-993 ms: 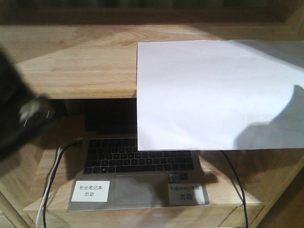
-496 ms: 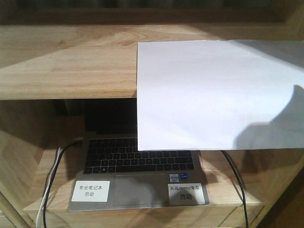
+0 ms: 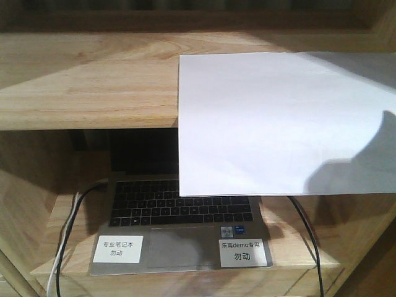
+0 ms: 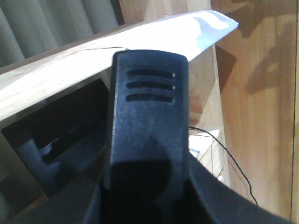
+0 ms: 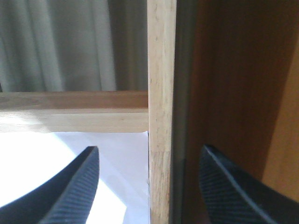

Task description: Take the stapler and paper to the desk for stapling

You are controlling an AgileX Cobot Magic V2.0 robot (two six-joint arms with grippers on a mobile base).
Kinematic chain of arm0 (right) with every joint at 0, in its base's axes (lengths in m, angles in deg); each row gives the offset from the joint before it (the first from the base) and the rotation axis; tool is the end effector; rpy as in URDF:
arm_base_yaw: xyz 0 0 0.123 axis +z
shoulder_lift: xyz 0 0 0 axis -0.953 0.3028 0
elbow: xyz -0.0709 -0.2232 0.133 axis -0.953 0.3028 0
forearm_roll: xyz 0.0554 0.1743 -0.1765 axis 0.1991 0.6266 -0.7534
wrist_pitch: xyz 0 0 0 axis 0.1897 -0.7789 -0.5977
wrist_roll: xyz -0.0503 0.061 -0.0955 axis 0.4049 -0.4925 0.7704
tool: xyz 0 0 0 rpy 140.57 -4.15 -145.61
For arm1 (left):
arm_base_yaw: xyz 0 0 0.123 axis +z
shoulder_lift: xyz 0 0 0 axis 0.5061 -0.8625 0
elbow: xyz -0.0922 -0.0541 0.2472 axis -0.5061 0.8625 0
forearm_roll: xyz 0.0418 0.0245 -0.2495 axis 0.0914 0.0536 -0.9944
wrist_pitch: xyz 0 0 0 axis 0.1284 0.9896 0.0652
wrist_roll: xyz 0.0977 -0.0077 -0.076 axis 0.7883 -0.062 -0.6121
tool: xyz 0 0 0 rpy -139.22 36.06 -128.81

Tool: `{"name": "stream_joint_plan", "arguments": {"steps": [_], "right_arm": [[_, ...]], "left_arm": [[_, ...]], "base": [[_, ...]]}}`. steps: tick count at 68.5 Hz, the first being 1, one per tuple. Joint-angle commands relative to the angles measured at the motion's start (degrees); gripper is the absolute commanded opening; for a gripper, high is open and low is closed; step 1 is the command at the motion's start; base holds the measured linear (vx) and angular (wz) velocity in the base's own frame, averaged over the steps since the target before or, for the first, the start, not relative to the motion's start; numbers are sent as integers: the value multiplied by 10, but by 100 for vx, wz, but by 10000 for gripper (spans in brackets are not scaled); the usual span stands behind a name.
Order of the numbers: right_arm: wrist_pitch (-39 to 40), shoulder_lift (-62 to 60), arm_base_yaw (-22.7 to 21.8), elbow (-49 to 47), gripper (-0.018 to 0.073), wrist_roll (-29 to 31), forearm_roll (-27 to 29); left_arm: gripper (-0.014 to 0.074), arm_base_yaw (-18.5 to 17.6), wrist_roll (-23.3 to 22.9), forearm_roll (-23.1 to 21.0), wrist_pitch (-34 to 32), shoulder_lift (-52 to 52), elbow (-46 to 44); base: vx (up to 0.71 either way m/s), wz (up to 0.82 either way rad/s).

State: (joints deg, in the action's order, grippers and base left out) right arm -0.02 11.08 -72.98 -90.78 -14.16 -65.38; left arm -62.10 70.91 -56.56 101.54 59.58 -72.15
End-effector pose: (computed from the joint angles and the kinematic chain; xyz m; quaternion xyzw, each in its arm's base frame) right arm 0.1255 -0.0014 0.4354 0.0059 0.7388 -0.0018 0.6739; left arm -0.0118 -0.0305 0.3479 0.3601 0.6415 -0.2029 0.6462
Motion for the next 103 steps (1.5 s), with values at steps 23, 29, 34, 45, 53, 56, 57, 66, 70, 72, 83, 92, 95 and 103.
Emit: {"name": "stream_joint_plan", "arguments": {"steps": [23,29,34,45,53,56,57,66,70,72,83,92,95,103], "right_arm": [[42,7,0,-15,437,3,-5],[42,7,0,-15,437,3,-5],[42,7,0,-15,437,3,-5],[42,7,0,-15,437,3,-5],[42,7,0,-15,437,3,-5],[42,7,0,-15,437,3,-5],[42,7,0,-15,437,3,-5],[42,7,0,-15,437,3,-5],[42,7,0,-15,437,3,-5],[42,7,0,-15,437,3,-5],[41,7,0,-15,437,3,-5],[41,7,0,-15,437,3,-5],[41,7,0,-15,437,3,-5],[41,7,0,-15,437,3,-5]], "left_arm": [[-6,-3,-4,-19,-66,-13,-14],[-6,-3,-4,-19,-66,-13,-14],[-6,-3,-4,-19,-66,-13,-14],[-6,-3,-4,-19,-66,-13,-14],[-6,-3,-4,-19,-66,-13,-14],[-6,-3,-4,-19,-66,-13,-14],[-6,-3,-4,-19,-66,-13,-14],[-6,-3,-4,-19,-66,-13,-14],[-6,-3,-4,-19,-66,-13,-14],[-6,-3,-4,-19,-66,-13,-14],[-6,-3,-4,-19,-66,-13,-14],[-6,-3,-4,-19,-66,-13,-14],[-6,-3,-4,-19,-66,-13,-14],[-6,-3,-4,-19,-66,-13,-14]], "base": [[0,0],[0,0],[0,0],[0,0],[0,0],[0,0],[0,0],[0,0],[0,0],[0,0],[0,0],[0,0],[0,0],[0,0]]}}
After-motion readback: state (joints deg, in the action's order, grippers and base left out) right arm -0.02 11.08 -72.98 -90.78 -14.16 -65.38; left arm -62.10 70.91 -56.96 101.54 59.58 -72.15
